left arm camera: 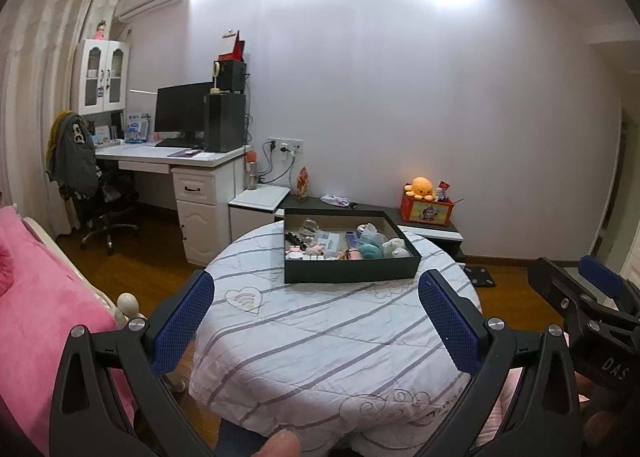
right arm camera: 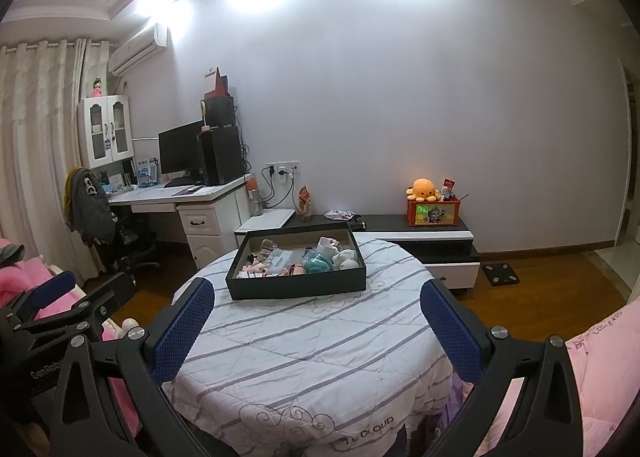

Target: Organize rigid objects

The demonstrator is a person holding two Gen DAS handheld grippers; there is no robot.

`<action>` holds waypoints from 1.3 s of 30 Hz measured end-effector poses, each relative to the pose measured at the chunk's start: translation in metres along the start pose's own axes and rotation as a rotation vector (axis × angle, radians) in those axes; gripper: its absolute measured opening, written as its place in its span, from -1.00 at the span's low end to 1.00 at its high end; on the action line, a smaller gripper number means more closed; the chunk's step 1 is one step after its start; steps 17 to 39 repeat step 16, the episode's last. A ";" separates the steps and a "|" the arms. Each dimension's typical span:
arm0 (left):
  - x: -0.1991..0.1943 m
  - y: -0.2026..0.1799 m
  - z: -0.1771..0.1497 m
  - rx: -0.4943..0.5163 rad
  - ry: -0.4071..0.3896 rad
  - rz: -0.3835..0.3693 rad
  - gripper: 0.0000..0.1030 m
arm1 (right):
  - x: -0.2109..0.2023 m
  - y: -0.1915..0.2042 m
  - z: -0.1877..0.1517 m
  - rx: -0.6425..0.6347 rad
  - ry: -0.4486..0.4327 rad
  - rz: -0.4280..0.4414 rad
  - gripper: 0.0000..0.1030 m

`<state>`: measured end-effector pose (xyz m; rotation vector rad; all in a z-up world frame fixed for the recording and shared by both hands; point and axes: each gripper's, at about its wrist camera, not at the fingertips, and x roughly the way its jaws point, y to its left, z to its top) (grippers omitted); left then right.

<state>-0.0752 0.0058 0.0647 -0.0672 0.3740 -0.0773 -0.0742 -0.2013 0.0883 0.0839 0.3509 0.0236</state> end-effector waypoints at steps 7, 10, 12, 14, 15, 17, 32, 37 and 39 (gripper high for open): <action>0.002 0.002 0.002 -0.003 0.019 -0.044 1.00 | 0.002 0.000 -0.001 0.000 0.005 -0.003 1.00; 0.003 0.004 0.003 0.001 0.016 -0.029 1.00 | 0.003 0.000 -0.003 0.002 0.009 -0.005 1.00; 0.003 0.005 0.003 0.011 0.006 -0.004 1.00 | 0.003 0.000 -0.003 0.002 0.010 -0.005 1.00; 0.001 0.007 0.001 0.010 -0.014 0.003 1.00 | 0.005 0.001 -0.003 -0.002 0.013 -0.003 1.00; 0.001 0.007 0.001 0.008 -0.020 0.006 1.00 | 0.005 0.001 -0.004 -0.003 0.014 -0.003 1.00; 0.001 0.008 0.001 0.007 -0.020 0.006 1.00 | 0.006 0.002 -0.004 -0.004 0.016 -0.002 1.00; 0.001 0.008 0.001 0.007 -0.020 0.006 1.00 | 0.006 0.002 -0.004 -0.004 0.016 -0.002 1.00; 0.001 0.008 0.001 0.007 -0.020 0.006 1.00 | 0.006 0.002 -0.004 -0.004 0.016 -0.002 1.00; 0.001 0.008 0.001 0.007 -0.020 0.006 1.00 | 0.006 0.002 -0.004 -0.004 0.016 -0.002 1.00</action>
